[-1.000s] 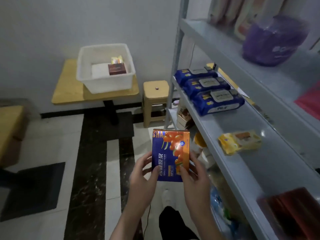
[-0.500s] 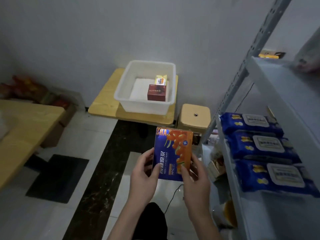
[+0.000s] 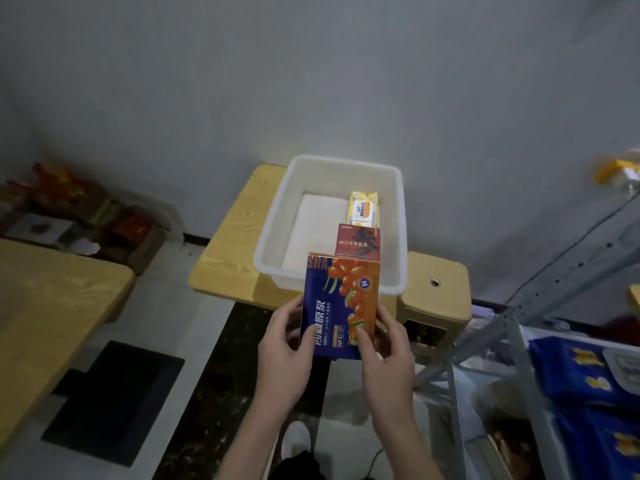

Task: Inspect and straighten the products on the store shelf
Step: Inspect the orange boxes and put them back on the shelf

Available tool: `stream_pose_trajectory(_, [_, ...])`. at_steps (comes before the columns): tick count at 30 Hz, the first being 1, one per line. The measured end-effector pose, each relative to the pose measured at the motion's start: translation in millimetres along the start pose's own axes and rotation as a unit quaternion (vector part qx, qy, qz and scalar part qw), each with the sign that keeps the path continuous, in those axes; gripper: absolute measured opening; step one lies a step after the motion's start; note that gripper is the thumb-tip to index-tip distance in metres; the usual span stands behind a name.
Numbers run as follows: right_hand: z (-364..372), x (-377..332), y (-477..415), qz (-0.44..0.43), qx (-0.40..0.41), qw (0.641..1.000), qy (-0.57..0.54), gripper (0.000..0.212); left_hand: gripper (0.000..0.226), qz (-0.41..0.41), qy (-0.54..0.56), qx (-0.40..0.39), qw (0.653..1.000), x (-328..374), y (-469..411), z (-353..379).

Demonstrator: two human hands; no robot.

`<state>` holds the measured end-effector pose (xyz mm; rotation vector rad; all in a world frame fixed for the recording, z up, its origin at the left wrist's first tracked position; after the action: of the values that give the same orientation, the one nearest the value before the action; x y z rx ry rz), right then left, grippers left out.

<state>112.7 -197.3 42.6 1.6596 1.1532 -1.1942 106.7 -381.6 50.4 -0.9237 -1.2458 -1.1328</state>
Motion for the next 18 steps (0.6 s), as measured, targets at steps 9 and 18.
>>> stream_pose_trajectory(9, [59,-25,-105,0.005,-0.002,1.0,0.01,0.044,0.045,-0.012,0.008,0.007,1.0,3,-122,-1])
stream_pose_trajectory(18, [90,-25,-245,0.017,-0.015,1.0,-0.006,0.045,0.044,-0.016,-0.033,0.043,0.998,-13,-255,40])
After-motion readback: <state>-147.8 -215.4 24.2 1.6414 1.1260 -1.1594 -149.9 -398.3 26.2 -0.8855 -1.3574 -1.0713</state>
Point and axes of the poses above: each hand's wrist, its own y-axis away from the middle knuckle, its own z-axis out of the palm, x = y × z, the point moved 7 cm from there along -y, towards the middle knuckle, and after that the axes turned 15 degrees about y, right-handed, at the moved point
